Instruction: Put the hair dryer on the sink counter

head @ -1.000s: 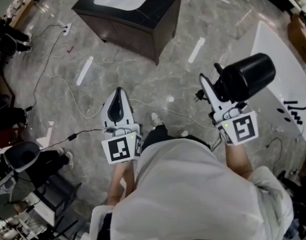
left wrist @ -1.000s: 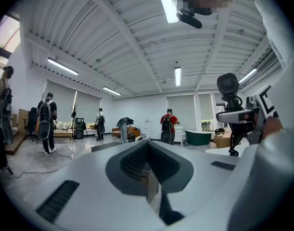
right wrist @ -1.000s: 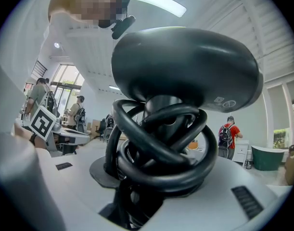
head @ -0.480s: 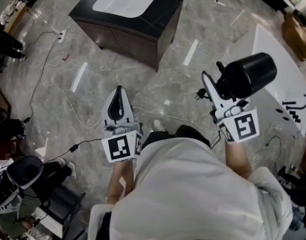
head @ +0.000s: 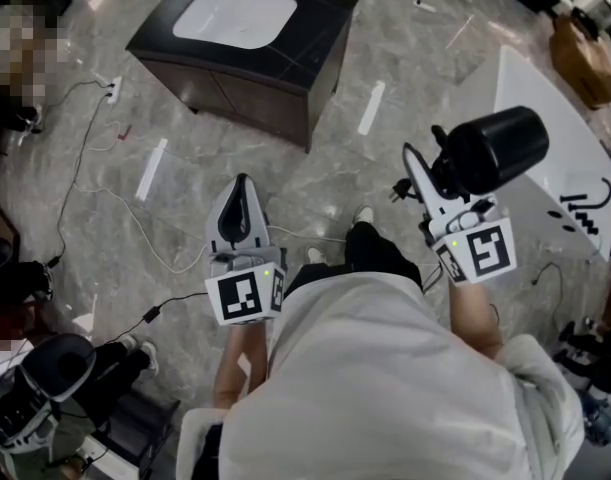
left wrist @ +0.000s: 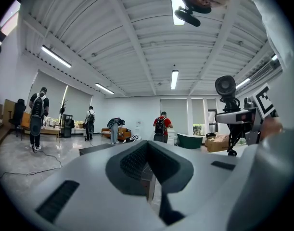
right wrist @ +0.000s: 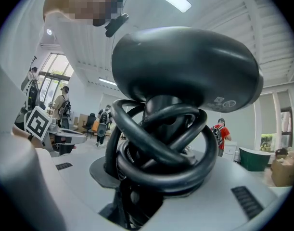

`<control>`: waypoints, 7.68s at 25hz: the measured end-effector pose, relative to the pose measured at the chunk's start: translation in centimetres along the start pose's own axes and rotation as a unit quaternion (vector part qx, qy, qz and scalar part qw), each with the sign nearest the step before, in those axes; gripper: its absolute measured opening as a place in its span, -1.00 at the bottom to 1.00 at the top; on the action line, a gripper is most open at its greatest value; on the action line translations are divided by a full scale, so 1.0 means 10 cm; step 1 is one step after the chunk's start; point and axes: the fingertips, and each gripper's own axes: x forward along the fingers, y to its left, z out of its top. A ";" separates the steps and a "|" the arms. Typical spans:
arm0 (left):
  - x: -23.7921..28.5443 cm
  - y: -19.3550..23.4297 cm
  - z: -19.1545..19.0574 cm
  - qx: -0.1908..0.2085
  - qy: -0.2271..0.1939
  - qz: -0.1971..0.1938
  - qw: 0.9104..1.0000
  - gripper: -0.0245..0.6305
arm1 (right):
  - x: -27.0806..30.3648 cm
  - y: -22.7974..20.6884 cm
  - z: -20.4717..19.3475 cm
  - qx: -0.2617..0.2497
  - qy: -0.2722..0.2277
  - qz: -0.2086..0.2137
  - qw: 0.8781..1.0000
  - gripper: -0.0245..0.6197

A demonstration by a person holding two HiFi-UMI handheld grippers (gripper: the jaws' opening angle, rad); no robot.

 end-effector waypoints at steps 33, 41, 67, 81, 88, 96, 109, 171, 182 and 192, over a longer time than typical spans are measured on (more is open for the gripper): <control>1.31 0.38 0.14 0.018 0.007 0.084 0.996 -0.92 | 1.49 -0.95 -0.15 0.025 -0.011 0.055 0.998 -0.28; 1.77 0.31 0.17 0.018 0.008 0.096 0.995 -0.92 | 1.82 -1.30 -0.14 0.022 -0.017 0.069 0.997 -0.28; 2.54 0.22 0.16 0.026 0.030 0.189 0.981 -0.92 | 2.85 -1.94 -0.31 0.034 -0.031 0.172 0.984 -0.28; 2.88 0.48 0.20 0.021 0.019 0.133 0.991 -0.92 | 3.04 -1.86 -0.25 0.021 -0.011 0.126 0.992 -0.29; 2.94 0.78 0.26 0.017 0.013 0.121 0.992 -0.92 | 3.16 -1.61 -0.18 0.017 -0.007 0.117 0.993 -0.29; 3.05 0.93 0.18 0.001 0.018 0.096 0.995 -0.92 | 3.30 -1.52 -0.22 0.018 0.007 0.104 0.994 -0.29; 3.07 1.11 0.21 -0.007 0.008 0.087 0.996 -0.92 | 3.55 -1.40 -0.27 0.014 0.026 0.106 0.994 -0.29; 3.21 1.42 -0.01 -0.039 0.032 0.075 0.996 -0.92 | 4.23 -0.81 -1.87 0.154 0.231 0.167 0.946 -0.30; 3.25 1.49 -0.07 -0.040 0.038 0.077 0.995 -0.92 | 4.42 -0.80 -2.28 0.156 0.271 0.160 0.936 -0.30; 3.22 1.47 -0.13 -0.039 0.045 0.078 0.995 -0.92 | 4.49 -0.82 -2.63 0.175 0.315 0.163 0.918 -0.30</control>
